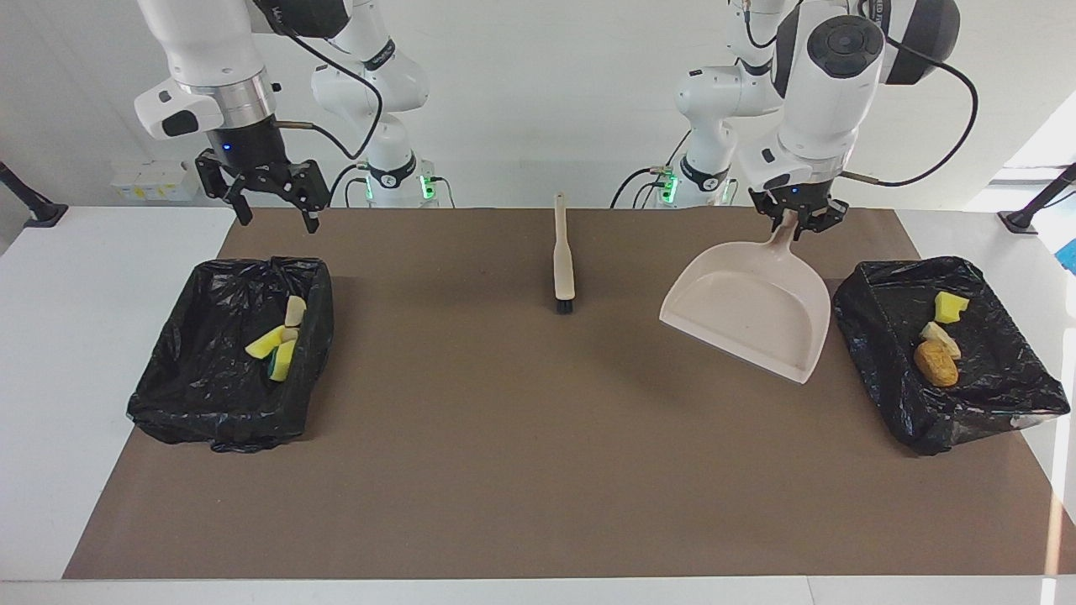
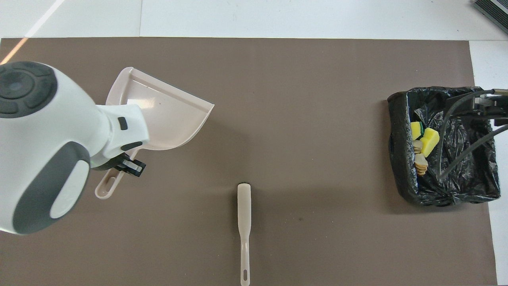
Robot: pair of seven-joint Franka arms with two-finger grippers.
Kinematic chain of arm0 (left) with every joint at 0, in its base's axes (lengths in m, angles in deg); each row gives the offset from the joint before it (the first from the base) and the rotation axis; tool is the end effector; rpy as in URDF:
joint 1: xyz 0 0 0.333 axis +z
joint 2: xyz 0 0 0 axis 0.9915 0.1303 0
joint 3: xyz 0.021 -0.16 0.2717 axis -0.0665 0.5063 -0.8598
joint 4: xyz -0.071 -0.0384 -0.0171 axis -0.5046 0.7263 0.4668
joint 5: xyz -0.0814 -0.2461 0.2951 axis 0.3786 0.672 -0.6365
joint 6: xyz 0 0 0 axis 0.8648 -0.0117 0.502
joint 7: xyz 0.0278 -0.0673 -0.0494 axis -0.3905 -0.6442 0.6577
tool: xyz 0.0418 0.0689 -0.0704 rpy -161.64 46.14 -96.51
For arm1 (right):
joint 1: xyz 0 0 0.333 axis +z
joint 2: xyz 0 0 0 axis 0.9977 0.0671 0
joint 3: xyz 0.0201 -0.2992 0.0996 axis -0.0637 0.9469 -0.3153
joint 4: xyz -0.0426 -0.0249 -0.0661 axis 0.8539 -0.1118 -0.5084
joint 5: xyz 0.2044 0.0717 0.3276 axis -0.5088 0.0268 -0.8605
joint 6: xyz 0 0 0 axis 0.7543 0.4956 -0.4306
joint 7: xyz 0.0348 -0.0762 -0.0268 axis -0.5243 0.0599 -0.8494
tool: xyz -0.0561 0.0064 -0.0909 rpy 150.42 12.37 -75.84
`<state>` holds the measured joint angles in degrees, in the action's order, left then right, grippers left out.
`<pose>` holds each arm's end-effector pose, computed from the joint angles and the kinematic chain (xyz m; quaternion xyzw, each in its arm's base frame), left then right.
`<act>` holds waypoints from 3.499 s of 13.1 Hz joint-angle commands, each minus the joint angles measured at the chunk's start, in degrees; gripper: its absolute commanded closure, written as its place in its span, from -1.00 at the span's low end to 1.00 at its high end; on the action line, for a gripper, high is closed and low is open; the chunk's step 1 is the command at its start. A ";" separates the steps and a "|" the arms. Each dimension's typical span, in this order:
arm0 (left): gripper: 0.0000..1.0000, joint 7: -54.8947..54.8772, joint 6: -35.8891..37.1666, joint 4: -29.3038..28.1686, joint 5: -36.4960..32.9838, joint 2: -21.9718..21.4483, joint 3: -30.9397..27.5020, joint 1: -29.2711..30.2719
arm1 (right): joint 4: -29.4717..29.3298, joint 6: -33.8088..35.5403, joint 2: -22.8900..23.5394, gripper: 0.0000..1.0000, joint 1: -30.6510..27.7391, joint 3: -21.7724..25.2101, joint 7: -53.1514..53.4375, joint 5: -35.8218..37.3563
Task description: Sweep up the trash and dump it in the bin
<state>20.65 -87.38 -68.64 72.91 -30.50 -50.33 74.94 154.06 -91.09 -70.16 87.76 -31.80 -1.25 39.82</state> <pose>0.5039 -0.2068 0.5483 -0.9659 0.2408 0.0769 0.0559 0.5608 0.0031 0.6642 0.9955 -0.0809 0.0393 0.0285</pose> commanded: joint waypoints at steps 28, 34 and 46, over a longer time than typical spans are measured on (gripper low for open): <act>-1.00 24.90 -11.75 16.71 -1.92 20.71 -2.55 -2.91 | 4.09 5.05 -3.21 -1.00 -0.03 -0.24 -4.05 -3.32; -1.00 8.28 -8.33 16.19 -1.31 15.79 -2.64 8.70 | 4.53 4.18 -3.48 -1.00 0.32 -0.24 -4.05 -3.15; -1.00 2.19 -4.72 11.26 -1.22 7.61 -2.73 13.37 | 4.53 3.56 -3.39 -1.00 0.32 -0.33 -4.05 -3.15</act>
<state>23.79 -91.72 -54.86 71.00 -20.21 -53.24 87.76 156.65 -86.36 -72.04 88.12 -32.01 -4.10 36.28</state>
